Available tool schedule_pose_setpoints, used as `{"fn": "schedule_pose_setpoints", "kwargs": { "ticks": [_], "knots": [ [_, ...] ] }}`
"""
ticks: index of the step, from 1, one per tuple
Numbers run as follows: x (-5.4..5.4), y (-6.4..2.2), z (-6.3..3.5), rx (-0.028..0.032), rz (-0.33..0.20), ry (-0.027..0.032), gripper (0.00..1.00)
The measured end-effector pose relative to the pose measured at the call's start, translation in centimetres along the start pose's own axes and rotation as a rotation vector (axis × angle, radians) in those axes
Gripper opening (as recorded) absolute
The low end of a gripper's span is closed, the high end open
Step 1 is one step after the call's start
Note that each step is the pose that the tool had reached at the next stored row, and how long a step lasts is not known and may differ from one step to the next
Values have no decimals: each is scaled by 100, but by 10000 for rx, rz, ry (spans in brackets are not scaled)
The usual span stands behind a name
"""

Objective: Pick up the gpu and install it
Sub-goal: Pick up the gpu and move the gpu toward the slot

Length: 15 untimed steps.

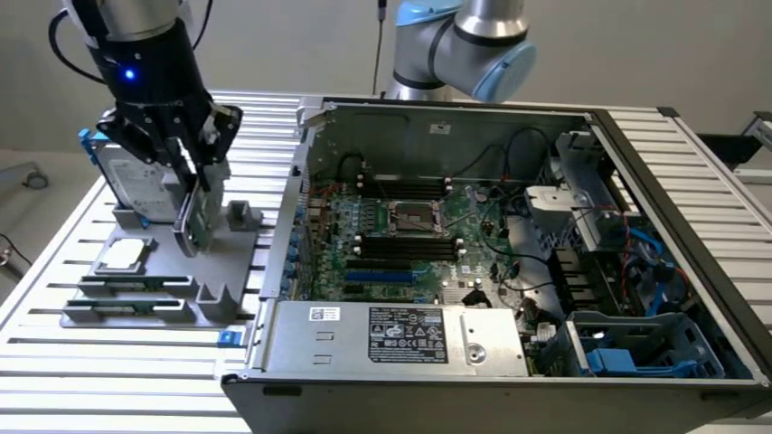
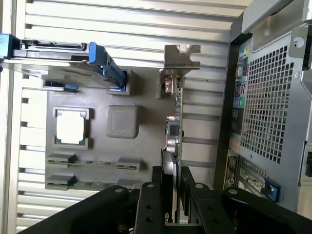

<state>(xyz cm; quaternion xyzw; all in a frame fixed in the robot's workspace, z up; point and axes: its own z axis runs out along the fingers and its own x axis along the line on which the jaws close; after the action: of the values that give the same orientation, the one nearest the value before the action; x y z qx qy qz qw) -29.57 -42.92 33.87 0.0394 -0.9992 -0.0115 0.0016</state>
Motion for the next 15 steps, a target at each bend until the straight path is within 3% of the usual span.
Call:
{"fn": "schedule_pose_setpoints", "kwargs": {
  "ticks": [7, 15],
  "knots": [
    [-88, 1, -319, -1, 1, 4, 27],
    [-385, -15, -685, -7, 1, 85, 27]
  ]
}}
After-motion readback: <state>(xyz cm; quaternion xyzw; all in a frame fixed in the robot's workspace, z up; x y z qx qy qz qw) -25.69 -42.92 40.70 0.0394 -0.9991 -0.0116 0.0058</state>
